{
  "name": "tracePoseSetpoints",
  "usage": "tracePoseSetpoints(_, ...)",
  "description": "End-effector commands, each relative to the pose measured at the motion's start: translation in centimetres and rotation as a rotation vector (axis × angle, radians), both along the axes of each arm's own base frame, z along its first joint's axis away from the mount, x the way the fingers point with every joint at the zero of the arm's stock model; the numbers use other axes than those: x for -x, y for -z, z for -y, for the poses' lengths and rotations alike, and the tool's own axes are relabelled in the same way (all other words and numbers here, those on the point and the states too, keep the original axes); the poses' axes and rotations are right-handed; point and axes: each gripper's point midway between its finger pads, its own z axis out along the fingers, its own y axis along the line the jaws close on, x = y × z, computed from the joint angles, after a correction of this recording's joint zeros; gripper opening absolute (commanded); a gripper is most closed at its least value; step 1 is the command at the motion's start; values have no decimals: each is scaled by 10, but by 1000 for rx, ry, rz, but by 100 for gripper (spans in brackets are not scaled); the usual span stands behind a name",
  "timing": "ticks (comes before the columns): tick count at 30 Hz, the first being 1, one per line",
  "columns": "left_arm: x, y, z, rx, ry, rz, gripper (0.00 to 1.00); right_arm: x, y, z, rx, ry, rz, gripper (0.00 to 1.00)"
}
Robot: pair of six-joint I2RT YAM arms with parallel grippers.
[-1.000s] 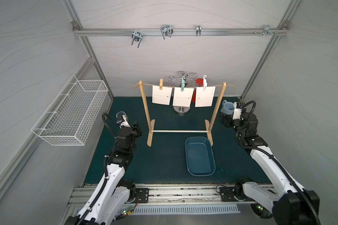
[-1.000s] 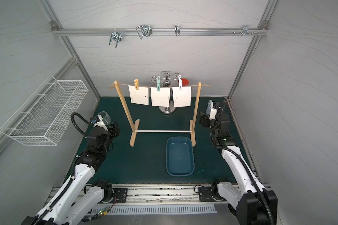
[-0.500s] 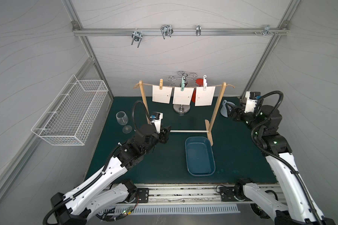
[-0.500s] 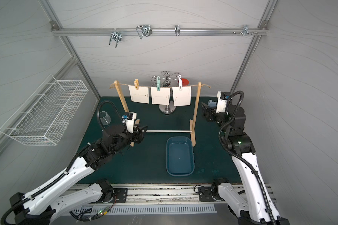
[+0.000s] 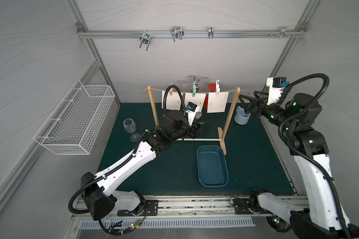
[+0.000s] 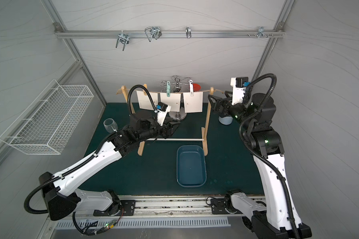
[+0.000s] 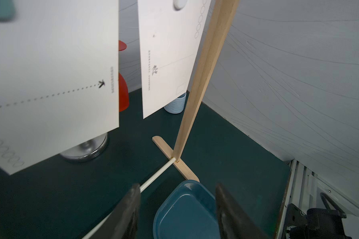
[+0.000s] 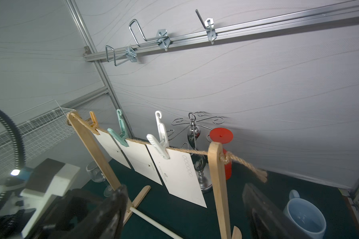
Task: Remove the postcards from the strings
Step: Pinch the postcard on the clothesline.
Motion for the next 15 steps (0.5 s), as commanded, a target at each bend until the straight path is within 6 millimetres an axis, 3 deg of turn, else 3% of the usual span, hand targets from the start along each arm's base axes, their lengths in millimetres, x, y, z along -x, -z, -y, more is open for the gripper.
tracePoseSetpoints(1,-8,-34,18,46,54,102,60,7,-16,-12,7,-77,18,88)
tracePoseSetpoints(6,-31,-38,29,76,66,87,61,0,-32,-20,7,-119,43,89)
tracePoseSetpoints(15,-66,-49,31,156,66,62,63,-17,-46,-39,11,-218,52,90)
